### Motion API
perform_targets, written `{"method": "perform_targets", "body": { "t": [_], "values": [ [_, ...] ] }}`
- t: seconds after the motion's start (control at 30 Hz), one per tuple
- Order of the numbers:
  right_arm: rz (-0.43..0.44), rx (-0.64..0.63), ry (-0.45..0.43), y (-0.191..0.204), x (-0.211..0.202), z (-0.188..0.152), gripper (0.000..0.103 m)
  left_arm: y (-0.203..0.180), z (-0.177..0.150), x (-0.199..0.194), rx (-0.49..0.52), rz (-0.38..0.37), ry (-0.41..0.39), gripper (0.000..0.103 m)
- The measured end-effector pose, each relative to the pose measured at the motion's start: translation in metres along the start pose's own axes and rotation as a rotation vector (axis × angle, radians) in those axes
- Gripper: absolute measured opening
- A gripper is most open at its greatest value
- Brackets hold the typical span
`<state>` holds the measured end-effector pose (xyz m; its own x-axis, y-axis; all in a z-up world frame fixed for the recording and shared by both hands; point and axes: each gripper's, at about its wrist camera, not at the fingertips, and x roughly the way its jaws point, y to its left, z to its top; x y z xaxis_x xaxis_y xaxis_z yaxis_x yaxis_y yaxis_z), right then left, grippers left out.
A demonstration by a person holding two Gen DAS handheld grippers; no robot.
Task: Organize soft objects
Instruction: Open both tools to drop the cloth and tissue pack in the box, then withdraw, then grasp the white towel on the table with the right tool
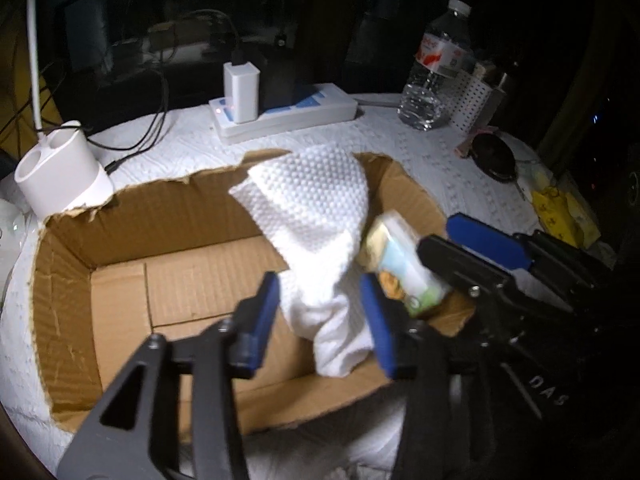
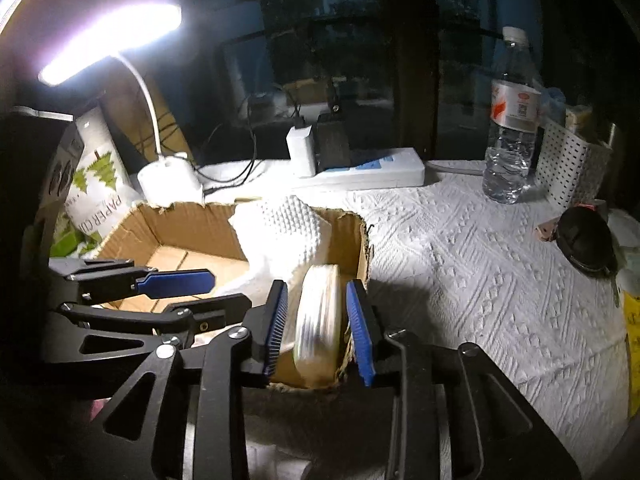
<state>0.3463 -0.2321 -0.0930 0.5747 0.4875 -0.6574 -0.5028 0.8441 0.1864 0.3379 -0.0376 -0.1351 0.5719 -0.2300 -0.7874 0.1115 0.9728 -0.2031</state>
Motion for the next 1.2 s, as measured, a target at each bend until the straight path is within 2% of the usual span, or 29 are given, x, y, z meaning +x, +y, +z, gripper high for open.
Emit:
{"method": "perform_targets", "body": {
  "t": [0.07, 0.73, 0.8, 0.83, 0.87, 1.2],
  "values": [
    [-0.014, 0.004, -0.007, -0.001, -0.005, 0.0, 0.043, 0.001, -0.001, -0.005, -0.003, -0.008, -0.01, 0.05],
    [-0.043, -0.004, -0.037, 0.021, -0.06, -0.016, 0.043, -0.001, -0.029, -0.075, 0.013, 0.056, -0.142, 0.053],
    [-0.046, -0.007, -0.037, 0.025, -0.066, -0.019, 0.046, 0.0, -0.034, -0.083, 0.012, 0.06, -0.158, 0.058],
    [-0.047, -0.008, -0.036, 0.027, -0.067, -0.02, 0.05, 0.001, -0.036, -0.087, 0.01, 0.063, -0.166, 0.067],
    [-0.047, -0.008, -0.037, 0.029, -0.069, -0.022, 0.052, 0.001, -0.038, -0.09, 0.006, 0.065, -0.177, 0.073],
    [-0.054, -0.041, 0.005, 0.046, -0.076, -0.04, 0.054, 0.014, -0.064, -0.12, -0.029, 0.094, -0.227, 0.073]
  ]
}}
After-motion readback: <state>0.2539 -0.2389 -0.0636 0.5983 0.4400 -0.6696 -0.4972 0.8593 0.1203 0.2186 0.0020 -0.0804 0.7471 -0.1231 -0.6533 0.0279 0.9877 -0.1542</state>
